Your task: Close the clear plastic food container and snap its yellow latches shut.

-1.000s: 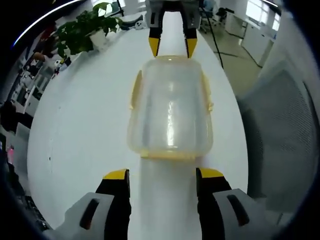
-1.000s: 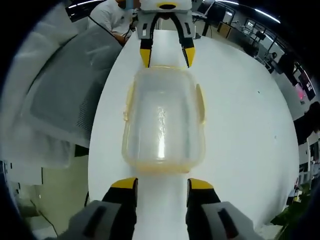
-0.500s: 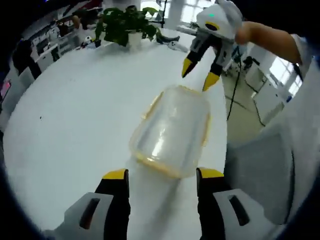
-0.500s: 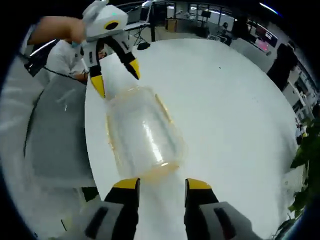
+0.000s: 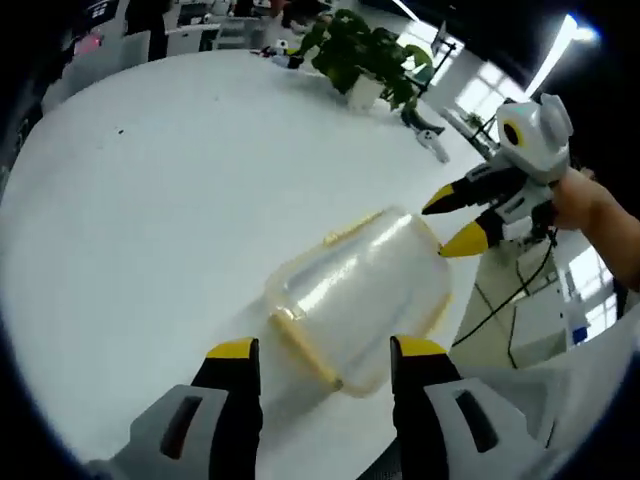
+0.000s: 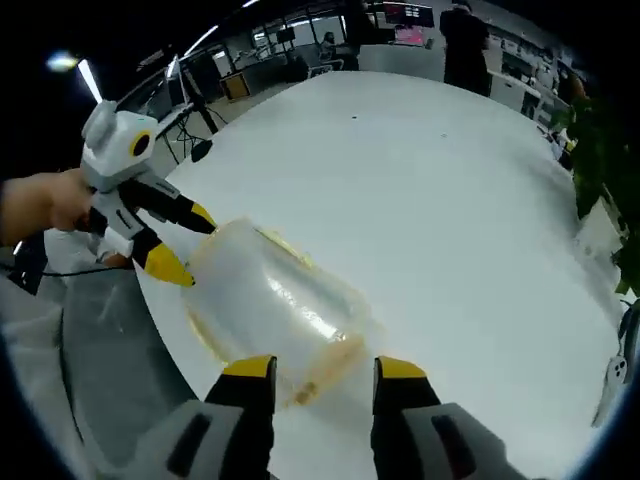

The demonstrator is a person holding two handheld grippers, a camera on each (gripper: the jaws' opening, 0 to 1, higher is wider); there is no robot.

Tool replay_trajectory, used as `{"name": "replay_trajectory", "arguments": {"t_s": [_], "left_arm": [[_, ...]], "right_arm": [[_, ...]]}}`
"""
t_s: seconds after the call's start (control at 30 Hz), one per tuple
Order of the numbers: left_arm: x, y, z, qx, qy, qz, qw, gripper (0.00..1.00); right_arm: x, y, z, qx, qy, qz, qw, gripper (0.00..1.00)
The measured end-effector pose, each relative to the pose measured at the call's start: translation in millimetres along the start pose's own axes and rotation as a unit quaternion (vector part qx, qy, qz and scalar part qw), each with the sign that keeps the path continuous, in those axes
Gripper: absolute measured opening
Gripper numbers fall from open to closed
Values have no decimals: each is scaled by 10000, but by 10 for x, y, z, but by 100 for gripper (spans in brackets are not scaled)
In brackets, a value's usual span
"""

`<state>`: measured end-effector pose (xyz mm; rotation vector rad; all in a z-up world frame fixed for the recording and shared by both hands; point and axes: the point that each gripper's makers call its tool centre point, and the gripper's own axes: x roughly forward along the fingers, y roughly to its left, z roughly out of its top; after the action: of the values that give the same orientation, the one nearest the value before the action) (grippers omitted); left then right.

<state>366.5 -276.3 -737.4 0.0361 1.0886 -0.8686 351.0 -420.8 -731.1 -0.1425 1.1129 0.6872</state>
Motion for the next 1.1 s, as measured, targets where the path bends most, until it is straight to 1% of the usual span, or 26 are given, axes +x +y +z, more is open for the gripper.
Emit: {"name": "replay_trajectory", "arguments": {"t_s": [0.1, 0.13, 0.2, 0.23, 0.3, 0.33, 0.37, 0.4, 0.43, 0.5, 0.77, 0.8, 0.9, 0.93, 0.97, 1.0, 1.03, 1.07, 1.1], "left_arm": [[41, -40, -15, -252, -32, -32, 9997, 49], [51, -55, -15, -269, -48, -52, 9996, 48], [81, -69, -34, -353, -29, -22, 9994, 45], [79, -74, -19, -354, -87, -17, 9993, 47], [95, -80, -25, -381, -83, -9, 9992, 48], [97, -86, -34, -473, -67, -14, 9989, 48], [102, -88, -38, -542, -49, -26, 9985, 48], [117, -133, -41, -666, -42, -127, 9977, 48], [116, -107, -43, -645, -35, -59, 9979, 48], [121, -111, -31, -627, -44, -21, 9980, 48], [135, -112, -28, -755, -61, -6, 9971, 47], [140, -109, -24, -832, -79, 0, 9965, 46], [145, -109, -22, -841, -40, -24, 9964, 45], [154, -107, -14, -888, -39, -53, 9960, 44], [178, -135, 84, -873, -201, -193, 9958, 43], [110, -128, 35, -951, -34, -60, 9954, 43], [99, -148, 25, -920, -12, -65, 9957, 43], [89, -155, 34, -915, -27, -56, 9958, 43], [100, -147, 24, -916, -27, -68, 9958, 43]], "right_arm": [[53, 21, -26, 26, 58, 9, 10000, 35], [62, 48, -6, 185, -3, 81, 9998, 36], [91, 63, 20, 407, -64, 128, 9991, 35], [97, 71, 6, 461, -13, 137, 9988, 36], [90, 73, 11, 458, -20, 141, 9989, 36], [92, 74, 10, 465, -13, 143, 9988, 36], [94, 78, -3, 599, 24, 165, 9981, 35], [101, 84, -7, 670, 24, 190, 9976, 35], [99, 82, -14, 656, 42, 184, 9977, 35], [96, 99, -8, 612, 55, 150, 9980, 35], [108, 115, -10, 558, 264, 85, 9981, 33], [110, 118, -13, 553, 272, 79, 9981, 34], [120, 134, -6, 585, 287, 53, 9979, 35], [128, 143, 2, 573, 323, 37, 9978, 35], [124, 175, -4, 641, 375, 66, 9972, 36], [99, 166, -14, 627, 403, 33, 9972, 36], [120, 135, 108, 670, 92, -62, 9977, 36], [122, 144, 106, 666, 314, 7, 9973, 37], [126, 150, 125, 655, 311, 39, 9974, 37]]}}
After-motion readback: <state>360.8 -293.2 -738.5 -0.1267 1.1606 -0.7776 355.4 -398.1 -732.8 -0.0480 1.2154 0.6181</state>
